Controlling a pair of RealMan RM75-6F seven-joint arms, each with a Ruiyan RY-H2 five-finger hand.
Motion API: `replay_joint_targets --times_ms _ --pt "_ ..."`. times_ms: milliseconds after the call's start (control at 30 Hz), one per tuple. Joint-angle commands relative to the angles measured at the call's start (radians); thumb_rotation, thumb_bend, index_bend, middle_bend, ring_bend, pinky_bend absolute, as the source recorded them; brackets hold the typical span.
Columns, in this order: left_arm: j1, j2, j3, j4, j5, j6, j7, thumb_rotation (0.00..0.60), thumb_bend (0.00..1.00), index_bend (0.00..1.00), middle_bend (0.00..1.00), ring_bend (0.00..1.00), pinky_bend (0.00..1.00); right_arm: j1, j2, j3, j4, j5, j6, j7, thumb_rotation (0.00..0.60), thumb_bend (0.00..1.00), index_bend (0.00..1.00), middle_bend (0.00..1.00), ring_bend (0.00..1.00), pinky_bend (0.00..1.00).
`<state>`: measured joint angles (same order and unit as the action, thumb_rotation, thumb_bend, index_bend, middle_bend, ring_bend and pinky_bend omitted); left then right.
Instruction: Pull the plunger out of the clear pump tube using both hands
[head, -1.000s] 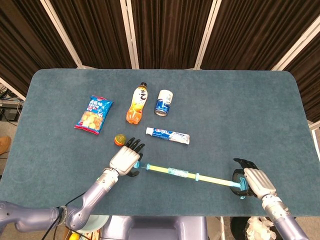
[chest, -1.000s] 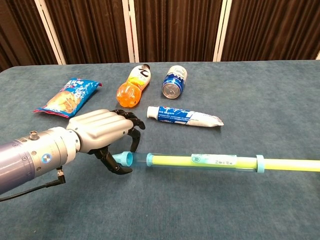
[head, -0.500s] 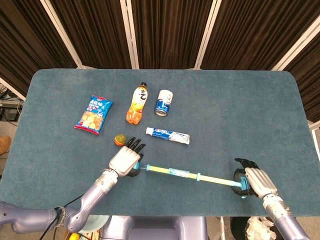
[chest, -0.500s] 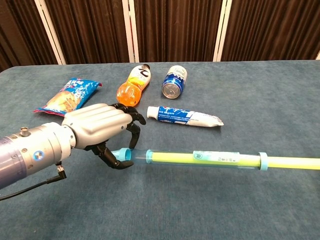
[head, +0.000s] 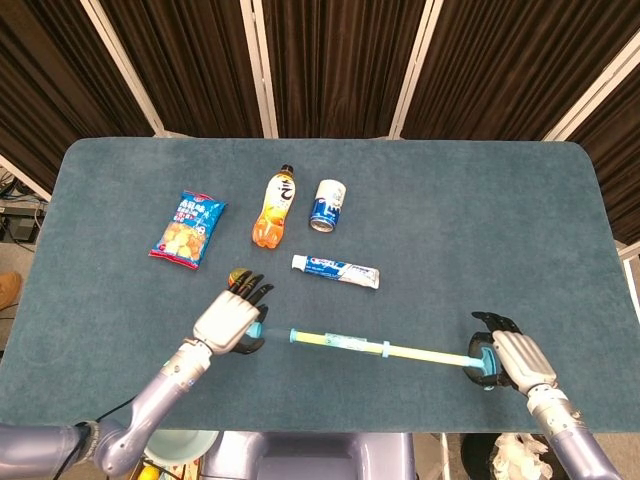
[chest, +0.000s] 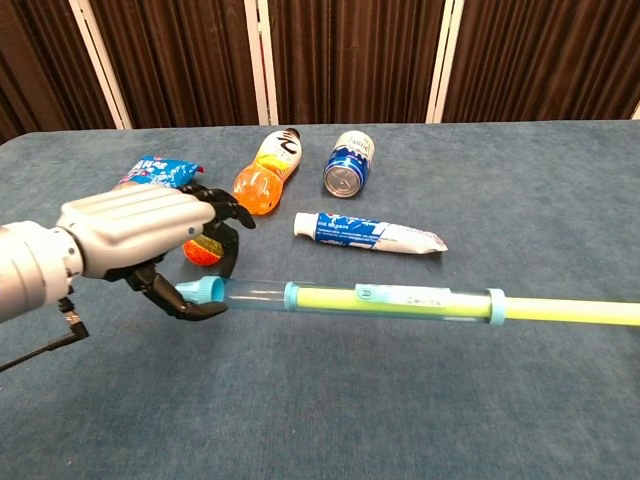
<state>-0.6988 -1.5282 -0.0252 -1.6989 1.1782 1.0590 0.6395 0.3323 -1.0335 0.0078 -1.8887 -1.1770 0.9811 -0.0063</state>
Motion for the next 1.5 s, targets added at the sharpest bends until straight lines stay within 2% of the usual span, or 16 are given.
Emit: replay_joint_targets --times_ms 33,533,733,1067,1500 --pt "0.014 0.027 0.009 -0.015 0.011 0.010 -0.019 0.600 0.32 0.53 0.11 0.00 0.05 0.001 -0.001 0.003 0.004 0.008 0.002 -0.003 0.600 0.67 0.76 0.11 0.00 0.00" --pt "0.079 0.181 0.047 -0.078 0.085 0.055 -0.111 0.600 0.32 0.53 0.11 0.00 0.05 0.001 0.002 0.030 0.022 0.062 0.019 -0.003 0.600 0.66 0.76 0.12 0.00 0.00" --pt "0.125 0.235 0.067 -0.057 0.111 0.082 -0.183 0.600 0.32 0.53 0.11 0.00 0.05 -0.001 -0.004 0.035 0.029 0.087 0.027 -0.015 0.600 0.66 0.76 0.12 0.00 0.00" --pt "0.160 0.247 0.067 0.006 0.136 0.085 -0.261 0.600 0.32 0.53 0.11 0.00 0.05 -0.008 -0.015 0.047 0.028 0.109 0.059 -0.035 0.600 0.66 0.77 0.13 0.00 0.00" --pt "0.177 0.244 0.060 0.014 0.157 0.071 -0.264 0.600 0.32 0.53 0.11 0.00 0.05 -0.008 -0.013 0.060 0.036 0.129 0.058 -0.035 0.600 0.66 0.77 0.13 0.00 0.00"
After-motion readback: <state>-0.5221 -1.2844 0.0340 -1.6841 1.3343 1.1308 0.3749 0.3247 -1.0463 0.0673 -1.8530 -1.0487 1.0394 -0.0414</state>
